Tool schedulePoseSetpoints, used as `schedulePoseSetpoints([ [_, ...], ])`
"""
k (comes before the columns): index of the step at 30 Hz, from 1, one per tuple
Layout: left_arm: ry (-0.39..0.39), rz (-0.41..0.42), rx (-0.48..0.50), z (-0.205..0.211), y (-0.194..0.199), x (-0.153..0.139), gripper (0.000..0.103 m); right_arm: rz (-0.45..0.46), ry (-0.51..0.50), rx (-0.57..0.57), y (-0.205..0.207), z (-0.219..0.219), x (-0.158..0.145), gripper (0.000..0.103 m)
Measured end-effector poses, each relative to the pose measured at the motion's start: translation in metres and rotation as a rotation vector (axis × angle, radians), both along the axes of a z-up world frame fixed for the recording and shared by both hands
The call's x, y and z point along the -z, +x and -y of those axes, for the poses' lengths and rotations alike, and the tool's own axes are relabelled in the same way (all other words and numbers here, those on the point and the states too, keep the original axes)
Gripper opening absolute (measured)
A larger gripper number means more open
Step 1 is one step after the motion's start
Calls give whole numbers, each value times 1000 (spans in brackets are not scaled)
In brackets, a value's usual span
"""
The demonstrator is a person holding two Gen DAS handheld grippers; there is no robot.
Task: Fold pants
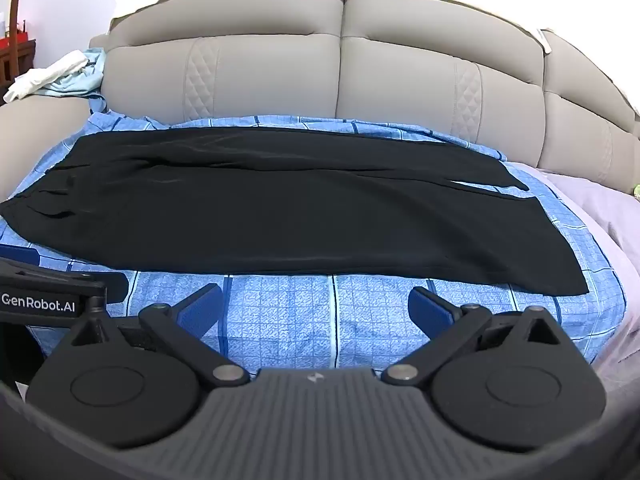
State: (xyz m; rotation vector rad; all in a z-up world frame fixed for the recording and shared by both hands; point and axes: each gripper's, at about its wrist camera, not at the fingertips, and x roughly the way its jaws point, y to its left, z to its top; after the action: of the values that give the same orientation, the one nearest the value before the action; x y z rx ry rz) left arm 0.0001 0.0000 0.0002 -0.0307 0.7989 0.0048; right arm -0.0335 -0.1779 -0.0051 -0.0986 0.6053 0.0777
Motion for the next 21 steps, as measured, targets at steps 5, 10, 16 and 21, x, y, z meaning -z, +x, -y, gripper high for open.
schedulePoseSetpoints([
  [5, 20, 9, -6, 1, 1, 0, 103, 6, 1, 0, -1, 0, 0, 103],
  [10, 26, 13, -5, 4, -3, 0, 103, 5, -2, -5, -2, 0, 0, 103],
  [16, 27, 18, -16, 6, -4, -3, 103, 9, -1, -5, -2, 0, -2, 103],
  [21, 27, 17, -16, 6, -5, -4, 103, 10, -5, -6, -3, -1, 0, 103],
])
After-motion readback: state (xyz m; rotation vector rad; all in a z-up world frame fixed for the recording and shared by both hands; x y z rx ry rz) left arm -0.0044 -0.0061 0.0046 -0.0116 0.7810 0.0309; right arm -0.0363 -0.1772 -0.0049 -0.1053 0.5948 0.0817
